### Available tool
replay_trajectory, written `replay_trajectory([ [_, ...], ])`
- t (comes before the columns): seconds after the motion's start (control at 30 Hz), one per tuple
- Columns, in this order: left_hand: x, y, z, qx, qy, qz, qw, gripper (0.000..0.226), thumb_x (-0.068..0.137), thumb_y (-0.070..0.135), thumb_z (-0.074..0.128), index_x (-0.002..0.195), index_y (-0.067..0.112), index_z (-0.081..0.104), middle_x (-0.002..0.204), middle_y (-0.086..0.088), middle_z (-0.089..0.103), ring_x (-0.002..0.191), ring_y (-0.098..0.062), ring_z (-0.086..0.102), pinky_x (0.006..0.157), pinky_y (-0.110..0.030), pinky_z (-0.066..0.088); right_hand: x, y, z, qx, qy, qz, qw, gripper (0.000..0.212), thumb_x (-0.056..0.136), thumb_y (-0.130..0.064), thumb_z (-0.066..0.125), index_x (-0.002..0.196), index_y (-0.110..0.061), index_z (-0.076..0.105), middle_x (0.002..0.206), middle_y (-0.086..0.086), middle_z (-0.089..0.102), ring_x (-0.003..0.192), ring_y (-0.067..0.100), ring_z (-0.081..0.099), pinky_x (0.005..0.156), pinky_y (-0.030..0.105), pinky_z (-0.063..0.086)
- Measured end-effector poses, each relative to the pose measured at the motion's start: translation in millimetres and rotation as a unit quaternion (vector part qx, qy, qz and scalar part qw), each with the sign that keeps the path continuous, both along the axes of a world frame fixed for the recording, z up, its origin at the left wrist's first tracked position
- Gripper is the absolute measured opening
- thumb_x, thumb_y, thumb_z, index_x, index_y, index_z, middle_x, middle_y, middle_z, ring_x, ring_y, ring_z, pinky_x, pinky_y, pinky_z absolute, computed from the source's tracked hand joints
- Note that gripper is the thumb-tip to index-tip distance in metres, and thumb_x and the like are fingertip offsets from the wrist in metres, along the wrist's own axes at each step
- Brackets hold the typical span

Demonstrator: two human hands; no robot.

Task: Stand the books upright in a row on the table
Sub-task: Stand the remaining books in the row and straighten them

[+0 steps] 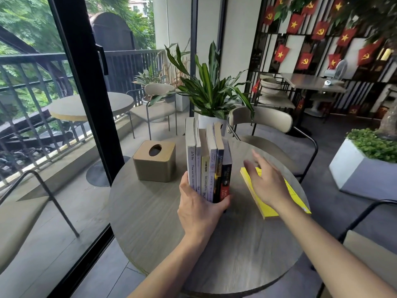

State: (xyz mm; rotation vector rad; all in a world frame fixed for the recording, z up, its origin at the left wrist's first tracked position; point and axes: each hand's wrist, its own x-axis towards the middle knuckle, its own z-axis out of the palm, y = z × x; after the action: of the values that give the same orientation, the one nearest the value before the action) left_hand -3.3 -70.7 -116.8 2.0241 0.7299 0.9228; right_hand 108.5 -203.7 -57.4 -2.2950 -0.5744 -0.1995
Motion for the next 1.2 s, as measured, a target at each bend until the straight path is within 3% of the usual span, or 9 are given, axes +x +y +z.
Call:
replay_trajectory([
  [0.17,-0.9,-0.3,0.7,0.004,-0.005,-0.006,1.000,0.117,0.052,0.067,0.084,0.138,0.024,0.018,0.131,0.001,0.051,0.113,-0.023,0.058,0.086,-0.041,0.050,23.8,-30.5,-15.2,-0.287,0.142,-0.152,0.935,0.112,0.069,-0.085,0.051,0.153,-0.019,0.018,0.152,0.018,0.032,0.141,0.037,0.024,0.108,0.050,0.028],
  [0.3,-1.3,-0.4,1.1,0.007,-0.007,-0.006,1.000,0.116,0.052,0.067,0.084,0.138,0.023,0.018,0.131,0.000,0.051,0.113,-0.024,0.058,0.087,-0.043,0.051,28.5,-37.2,-13.0,-0.310,0.191,-0.198,0.910,0.144,0.033,-0.099,0.055,0.148,-0.014,0.029,0.150,0.019,0.035,0.137,0.038,0.029,0.106,0.053,0.029],
  [0.4,-2.5,-1.4,2.2,0.004,-0.011,-0.006,1.000,0.117,0.052,0.066,0.085,0.138,0.022,0.019,0.132,0.001,0.050,0.113,-0.023,0.058,0.086,-0.041,0.050,37.3,-38.3,-14.6,-0.273,0.212,-0.205,0.916,0.157,0.012,-0.099,0.054,0.137,-0.005,0.045,0.142,0.019,0.048,0.119,0.035,0.051,0.097,0.045,0.042],
  [0.47,-3.1,-1.8,2.8,0.003,-0.010,-0.004,1.000,0.117,0.052,0.066,0.085,0.139,0.022,0.020,0.133,0.002,0.050,0.114,-0.024,0.058,0.086,-0.040,0.049,36.1,-38.6,-16.4,-0.225,0.193,-0.188,0.936,0.129,0.029,-0.092,0.065,0.120,-0.001,0.058,0.128,0.018,0.061,0.105,0.033,0.061,0.079,0.035,0.048],
  [0.57,-3.6,-1.4,2.8,0.003,-0.011,-0.008,1.000,0.117,0.052,0.066,0.084,0.140,0.020,0.021,0.133,0.001,0.050,0.115,-0.024,0.057,0.086,-0.040,0.049,26.7,-35.3,-16.2,-0.140,0.143,-0.199,0.959,0.081,0.070,-0.059,0.078,0.117,0.002,0.053,0.123,0.020,0.061,0.111,0.036,0.059,0.071,0.034,0.039],
  [0.73,-3.8,-0.8,2.4,-0.002,-0.014,-0.011,1.000,0.117,0.051,0.066,0.085,0.139,0.021,0.022,0.133,0.003,0.050,0.115,-0.022,0.057,0.084,-0.036,0.048,4.7,-15.4,-8.2,0.101,0.024,-0.155,0.982,0.030,0.098,-0.022,0.053,0.119,-0.003,0.041,0.107,0.017,0.061,0.096,0.036,0.058,0.066,0.035,0.033],
  [0.9,-3.6,-0.9,2.9,0.009,-0.013,-0.016,1.000,0.117,0.052,0.068,0.084,0.139,0.021,0.021,0.133,0.002,0.050,0.115,-0.023,0.057,0.087,-0.039,0.049,-29.8,7.1,-8.6,0.215,-0.109,-0.031,0.970,0.029,0.102,-0.016,0.042,0.128,-0.004,0.037,0.105,0.003,0.057,0.083,0.017,0.057,0.059,0.008,0.040],
  [1.07,-4.8,6.0,-0.5,-0.003,-0.040,-0.037,0.999,0.107,0.051,0.075,0.080,0.131,0.027,0.027,0.123,0.007,0.055,0.107,-0.015,0.060,0.079,-0.031,0.047,-47.2,27.3,-41.5,0.201,0.033,0.117,0.972,0.035,0.103,-0.019,0.040,0.137,-0.026,0.038,0.120,-0.010,0.058,0.107,-0.003,0.056,0.091,0.015,0.046],
  [1.2,-7.8,25.8,-1.5,-0.021,-0.045,-0.095,0.994,0.110,0.047,0.070,0.086,0.135,0.033,0.033,0.121,0.019,0.056,0.106,0.001,0.057,0.089,-0.027,0.051,-43.1,21.1,-39.8,0.172,0.082,0.164,0.968,0.031,0.101,-0.034,0.040,0.130,-0.043,0.040,0.124,-0.026,0.054,0.113,-0.018,0.049,0.091,0.003,0.036],
])
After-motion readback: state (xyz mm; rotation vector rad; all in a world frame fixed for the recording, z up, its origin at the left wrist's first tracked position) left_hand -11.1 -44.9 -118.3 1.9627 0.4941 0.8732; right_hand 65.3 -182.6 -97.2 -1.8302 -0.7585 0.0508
